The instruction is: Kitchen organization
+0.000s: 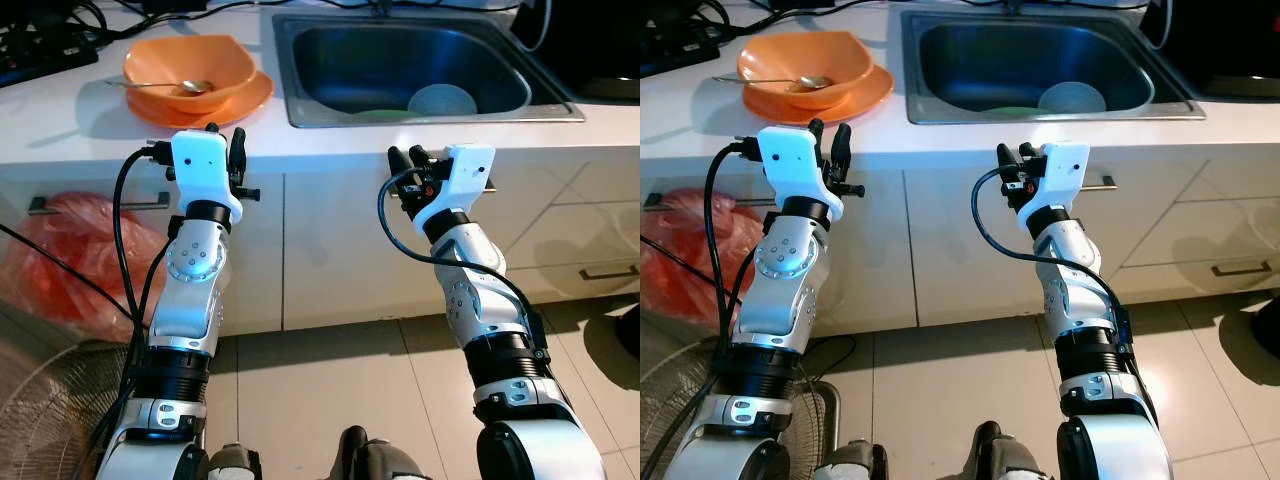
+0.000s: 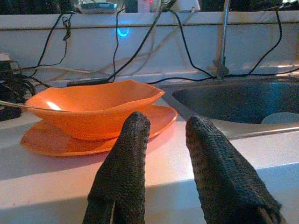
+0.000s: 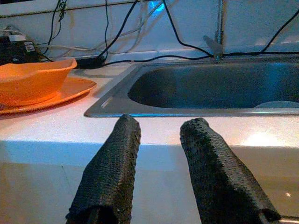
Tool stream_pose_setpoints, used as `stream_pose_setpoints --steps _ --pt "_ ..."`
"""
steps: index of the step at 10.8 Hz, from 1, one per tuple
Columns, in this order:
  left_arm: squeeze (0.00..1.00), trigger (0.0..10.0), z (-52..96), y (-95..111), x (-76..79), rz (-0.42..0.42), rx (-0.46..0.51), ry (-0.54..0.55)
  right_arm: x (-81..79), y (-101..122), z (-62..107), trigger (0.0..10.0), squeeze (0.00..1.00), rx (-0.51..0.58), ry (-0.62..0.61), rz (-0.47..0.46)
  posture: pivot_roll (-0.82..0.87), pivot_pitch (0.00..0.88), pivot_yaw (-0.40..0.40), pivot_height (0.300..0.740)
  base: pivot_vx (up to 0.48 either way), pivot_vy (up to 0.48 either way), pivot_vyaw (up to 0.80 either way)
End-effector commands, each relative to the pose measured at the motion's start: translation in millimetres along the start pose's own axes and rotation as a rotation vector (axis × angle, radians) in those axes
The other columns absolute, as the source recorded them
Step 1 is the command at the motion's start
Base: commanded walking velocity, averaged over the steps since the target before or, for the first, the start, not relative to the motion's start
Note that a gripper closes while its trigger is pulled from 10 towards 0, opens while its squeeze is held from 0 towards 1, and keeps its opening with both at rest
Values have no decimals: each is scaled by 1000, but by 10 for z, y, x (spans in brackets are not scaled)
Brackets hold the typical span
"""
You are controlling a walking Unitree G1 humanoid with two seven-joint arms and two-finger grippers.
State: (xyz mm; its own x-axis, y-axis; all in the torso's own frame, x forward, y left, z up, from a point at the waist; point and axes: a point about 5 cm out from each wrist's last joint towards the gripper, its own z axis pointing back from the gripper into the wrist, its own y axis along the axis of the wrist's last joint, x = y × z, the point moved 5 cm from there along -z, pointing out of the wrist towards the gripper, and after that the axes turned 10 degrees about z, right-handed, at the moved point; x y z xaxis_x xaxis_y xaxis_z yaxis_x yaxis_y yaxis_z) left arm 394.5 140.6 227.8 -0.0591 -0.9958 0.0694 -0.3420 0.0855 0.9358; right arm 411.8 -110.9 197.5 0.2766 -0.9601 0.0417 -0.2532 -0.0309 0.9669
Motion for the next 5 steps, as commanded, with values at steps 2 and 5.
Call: stream_pose_setpoints --steps 2,5 --pt "0 10000 13 18 53 7 8 -23 65 0 8 10000 0 -8 -17 10 73 152 -47 723 294 0 0" --pt "0 10000 11 17 65 5 7 -29 65 21 10 10000 0 4 -18 19 74 153 -47 723 292 0 519"
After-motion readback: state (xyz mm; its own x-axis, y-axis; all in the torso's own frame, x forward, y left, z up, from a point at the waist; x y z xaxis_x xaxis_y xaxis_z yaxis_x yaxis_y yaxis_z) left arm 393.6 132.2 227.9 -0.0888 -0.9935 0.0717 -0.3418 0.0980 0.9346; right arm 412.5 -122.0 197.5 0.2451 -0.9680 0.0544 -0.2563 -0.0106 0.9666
